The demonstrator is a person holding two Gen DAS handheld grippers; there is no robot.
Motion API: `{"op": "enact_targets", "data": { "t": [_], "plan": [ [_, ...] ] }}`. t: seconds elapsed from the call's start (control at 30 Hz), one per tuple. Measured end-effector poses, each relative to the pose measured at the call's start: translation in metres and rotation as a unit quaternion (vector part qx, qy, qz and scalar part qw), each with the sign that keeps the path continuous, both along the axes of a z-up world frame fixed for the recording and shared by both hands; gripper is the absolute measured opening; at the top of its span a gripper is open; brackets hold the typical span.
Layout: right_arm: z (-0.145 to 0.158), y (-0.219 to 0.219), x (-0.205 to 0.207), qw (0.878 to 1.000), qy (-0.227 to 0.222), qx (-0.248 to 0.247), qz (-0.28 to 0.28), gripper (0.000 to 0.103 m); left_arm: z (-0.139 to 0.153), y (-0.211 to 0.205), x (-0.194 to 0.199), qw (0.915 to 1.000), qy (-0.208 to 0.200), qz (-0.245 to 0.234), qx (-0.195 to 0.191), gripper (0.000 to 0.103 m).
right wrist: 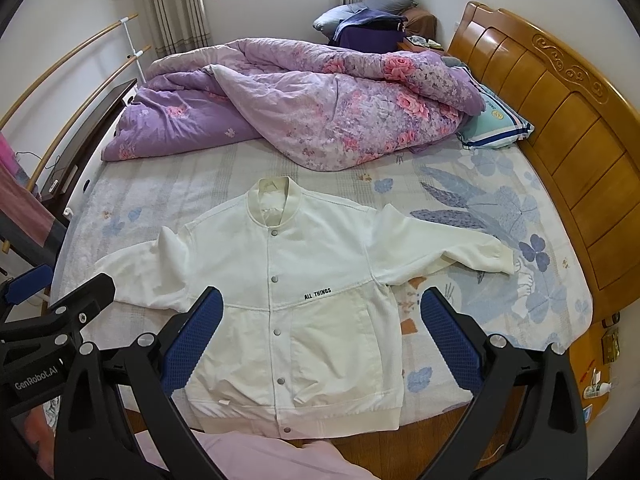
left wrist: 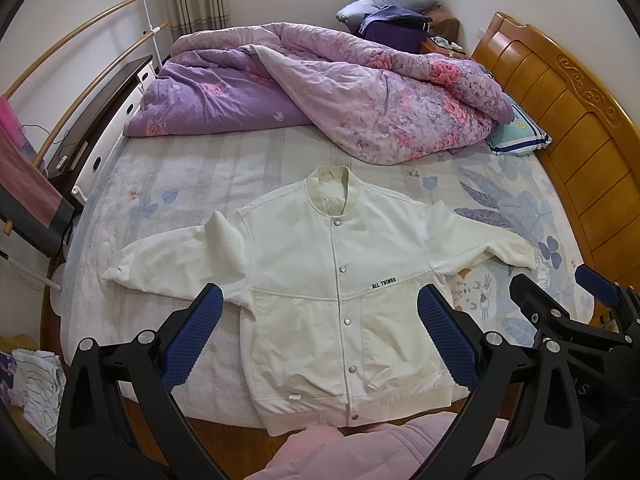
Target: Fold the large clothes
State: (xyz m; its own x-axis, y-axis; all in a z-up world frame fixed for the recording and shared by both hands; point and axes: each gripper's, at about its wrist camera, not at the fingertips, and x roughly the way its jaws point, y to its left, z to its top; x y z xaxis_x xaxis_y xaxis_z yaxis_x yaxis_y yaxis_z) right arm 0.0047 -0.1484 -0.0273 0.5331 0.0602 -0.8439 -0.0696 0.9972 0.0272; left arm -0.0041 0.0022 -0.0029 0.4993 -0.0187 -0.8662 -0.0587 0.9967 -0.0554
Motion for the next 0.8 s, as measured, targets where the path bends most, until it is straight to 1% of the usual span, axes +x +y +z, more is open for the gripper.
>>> {"op": "enact_targets", "data": {
  "t": [0.8],
  "plan": [
    [0.0010, 0.0013, -0.0010, 1.000, 0.003, -0.001, 0.000, 0.096, -0.0004, -0.0020, -0.0013, 1.0000, 0.001, 0.002, -0.001, 0.098]
  ]
}}
